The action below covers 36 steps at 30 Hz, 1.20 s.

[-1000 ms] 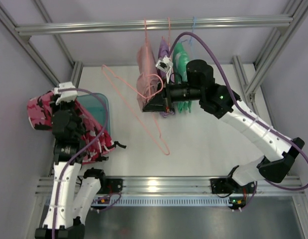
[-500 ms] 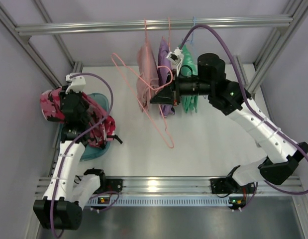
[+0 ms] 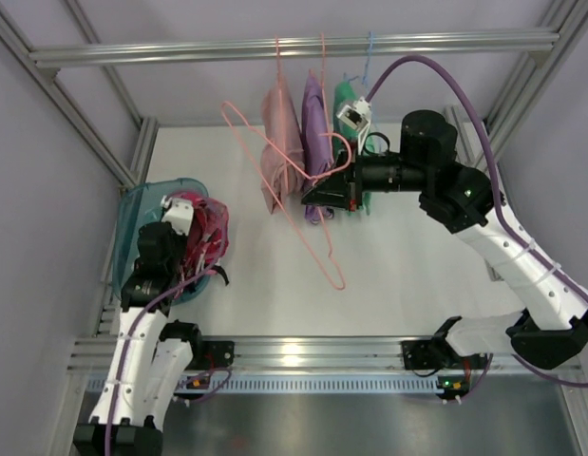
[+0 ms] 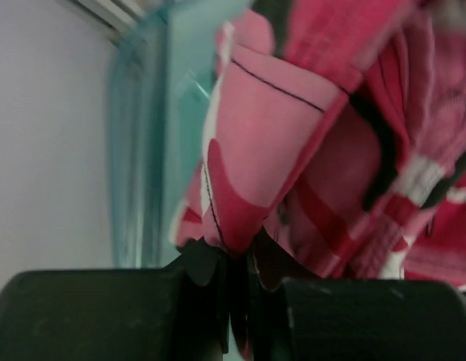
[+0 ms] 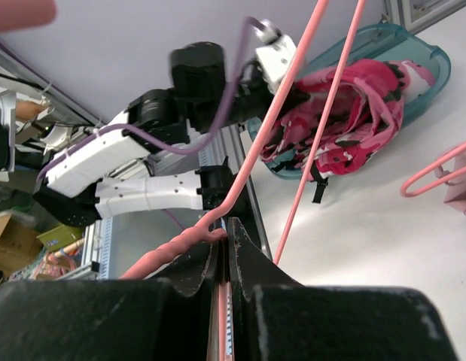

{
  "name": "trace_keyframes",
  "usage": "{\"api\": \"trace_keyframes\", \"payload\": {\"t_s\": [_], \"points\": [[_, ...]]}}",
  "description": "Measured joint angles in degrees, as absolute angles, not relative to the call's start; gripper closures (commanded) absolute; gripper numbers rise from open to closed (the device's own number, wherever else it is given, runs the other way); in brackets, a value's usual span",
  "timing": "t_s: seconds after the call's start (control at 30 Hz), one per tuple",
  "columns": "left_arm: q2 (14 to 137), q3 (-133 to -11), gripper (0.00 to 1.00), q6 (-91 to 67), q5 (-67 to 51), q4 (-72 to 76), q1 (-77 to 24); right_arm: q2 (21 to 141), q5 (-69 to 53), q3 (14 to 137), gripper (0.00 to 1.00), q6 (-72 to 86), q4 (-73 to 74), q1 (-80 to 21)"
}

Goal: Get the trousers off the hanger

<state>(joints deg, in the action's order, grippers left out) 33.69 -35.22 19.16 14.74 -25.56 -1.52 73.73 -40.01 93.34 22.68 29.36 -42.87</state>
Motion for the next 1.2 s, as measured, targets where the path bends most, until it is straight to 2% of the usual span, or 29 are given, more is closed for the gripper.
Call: {"api": "trace_keyframes", "payload": {"t_s": [0.03, 0.07, 0.17, 0.2, 0.27, 0.33, 0.47, 0.67, 1.0, 1.2], "points": [[34.63, -33.76, 0.89, 19.18, 14.13, -26.76, -1.56, 73.36, -40.01, 92.92, 1.0, 22.61, 29.43, -42.87], [35.9, -32.75, 0.76, 19.18, 13.5, -27.7, -1.56, 72.97, -40.01, 92.42, 1.0, 22.55, 29.54, -42.87], [40.14, -32.58, 0.51, 19.27, 11.57, -29.58, -1.56, 72.27, -40.03, 91.42, 1.0, 22.52, 29.78, -42.83], [40.93, -32.97, 0.39, 19.05, 11.11, -30.15, -1.56, 72.25, -40.12, 91.22, 1.0, 22.5, 29.74, -42.83], [41.63, -34.85, 0.32, 18.24, 9.17, -32.6, -1.56, 72.23, -40.23, 91.09, 1.0, 22.44, 29.95, -42.83], [40.66, -38.7, 0.21, 17.76, 4.62, -36.42, -1.5, 72.16, -40.32, 90.91, 1.0, 22.04, 30.04, -42.83], [33.78, -50.24, 0.15, 15.9, -6.46, -38.96, -1.5, 72.07, -41.1, 90.32, 1.0, 21.12, 31.16, -42.83], [28.86, -68.36, 0.17, 15.62, -24.69, -36.97, -1.52, 72.84, -43.99, 89.89, 1.0, 19.51, 35.09, -42.83], [45.23, -82.56, 0.19, 23.14, -47.99, -42.24, -1.56, 79.26, -48.36, 90.52, 1.0, 17.56, 39.92, -44.49], [48.86, -84.25, 0.19, 27.75, -54.22, -43.81, -1.56, 81.1, -49.12, 90.7, 1.0, 17.08, 40.64, -46.13]]}}
